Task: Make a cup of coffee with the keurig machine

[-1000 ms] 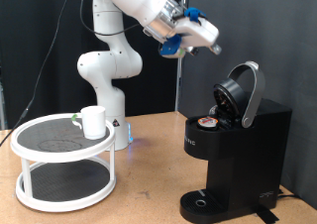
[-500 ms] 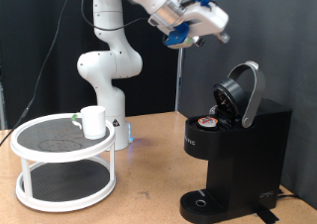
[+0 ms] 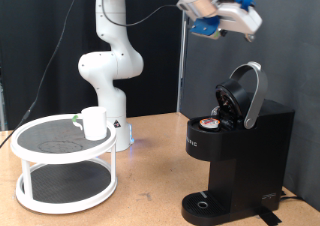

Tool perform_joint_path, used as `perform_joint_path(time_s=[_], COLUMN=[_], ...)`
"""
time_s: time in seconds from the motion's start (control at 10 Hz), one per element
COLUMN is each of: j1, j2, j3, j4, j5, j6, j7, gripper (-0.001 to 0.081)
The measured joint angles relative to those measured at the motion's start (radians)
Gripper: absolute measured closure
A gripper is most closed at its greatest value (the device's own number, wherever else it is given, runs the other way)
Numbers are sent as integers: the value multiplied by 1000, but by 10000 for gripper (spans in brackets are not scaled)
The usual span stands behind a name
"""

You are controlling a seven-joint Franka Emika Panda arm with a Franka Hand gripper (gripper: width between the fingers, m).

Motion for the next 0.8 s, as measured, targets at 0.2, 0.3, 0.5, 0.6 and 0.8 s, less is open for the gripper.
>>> perform_joint_path(time_s=[0.2, 0.3, 0.5, 0.6, 0.8], j1=[4, 5, 13, 23, 52], j2=[32, 29, 22, 22, 23], j3=[7, 8, 29, 48, 93], j4=[39, 27, 1, 1, 1], j5=[-15, 40, 143, 155, 144], j6=[-11, 35, 164, 214, 301], j7=[24, 22, 18, 36, 98], gripper=[72, 72, 72, 72, 72])
